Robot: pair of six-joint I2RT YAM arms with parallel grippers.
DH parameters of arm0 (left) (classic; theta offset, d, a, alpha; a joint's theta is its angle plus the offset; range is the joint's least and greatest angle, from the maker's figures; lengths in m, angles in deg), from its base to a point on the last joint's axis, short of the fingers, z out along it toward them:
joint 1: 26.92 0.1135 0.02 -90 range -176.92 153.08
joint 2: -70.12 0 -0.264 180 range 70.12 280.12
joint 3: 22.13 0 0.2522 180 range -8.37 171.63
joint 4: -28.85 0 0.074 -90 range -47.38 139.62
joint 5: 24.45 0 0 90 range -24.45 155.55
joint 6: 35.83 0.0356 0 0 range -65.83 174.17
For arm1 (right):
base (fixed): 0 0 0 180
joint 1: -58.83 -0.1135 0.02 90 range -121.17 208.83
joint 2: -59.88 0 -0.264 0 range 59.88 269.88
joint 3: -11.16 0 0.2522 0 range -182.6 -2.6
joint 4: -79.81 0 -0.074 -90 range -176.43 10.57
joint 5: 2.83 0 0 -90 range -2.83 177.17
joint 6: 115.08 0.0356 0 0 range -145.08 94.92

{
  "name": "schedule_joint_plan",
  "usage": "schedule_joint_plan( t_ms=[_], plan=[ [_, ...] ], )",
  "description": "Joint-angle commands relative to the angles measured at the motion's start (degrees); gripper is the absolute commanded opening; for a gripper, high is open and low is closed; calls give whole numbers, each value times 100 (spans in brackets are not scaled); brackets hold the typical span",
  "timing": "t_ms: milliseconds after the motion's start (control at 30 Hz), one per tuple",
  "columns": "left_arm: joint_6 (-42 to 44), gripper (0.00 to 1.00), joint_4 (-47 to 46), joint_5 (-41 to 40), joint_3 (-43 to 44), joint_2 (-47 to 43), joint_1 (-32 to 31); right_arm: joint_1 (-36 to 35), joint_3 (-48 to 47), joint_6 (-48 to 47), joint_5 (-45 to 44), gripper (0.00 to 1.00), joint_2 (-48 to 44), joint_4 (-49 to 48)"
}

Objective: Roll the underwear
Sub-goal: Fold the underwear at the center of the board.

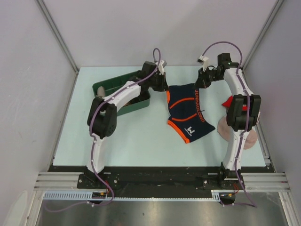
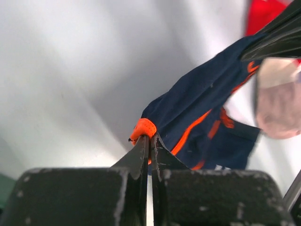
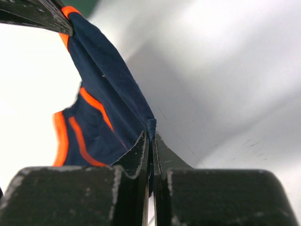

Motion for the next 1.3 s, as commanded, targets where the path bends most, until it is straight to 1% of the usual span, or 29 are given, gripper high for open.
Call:
schedule_joint_plan(
  t_ms=[0,200,300,433,533,667,833,1000,1267],
  plan=[
    [223,0,-604,-48,-535,-813,-48,-53,318,-52,315,0,-622,-292],
    [373,0,-807,181,-1221,-1200,-188,-45,1406,-359,289,0,-1158,-625],
    [347,0,-912,234,-1520,-1314,-250,-27,1785,-517,254,0,-1377,-723],
    [312,0,-1150,208,-1942,-1726,-390,96,2320,-710,403,0,-1747,-854],
    [329,0,-1220,146,-2179,-1903,-636,236,2708,-895,570,0,-2036,-943],
    [233,0,-1466,6,-2592,-2175,-847,386,3051,-1194,720,0,-2275,-934],
    [119,0,-1554,-196,-2724,-2237,-1146,605,3193,-1739,772,0,-2187,-723],
    [-14,0,-1642,-241,-2839,-2167,-1348,834,3271,-2467,869,0,-1967,-293],
    [-136,0,-1651,-276,-2883,-1957,-1647,1072,3474,-3066,703,1,-1809,120]
  ],
)
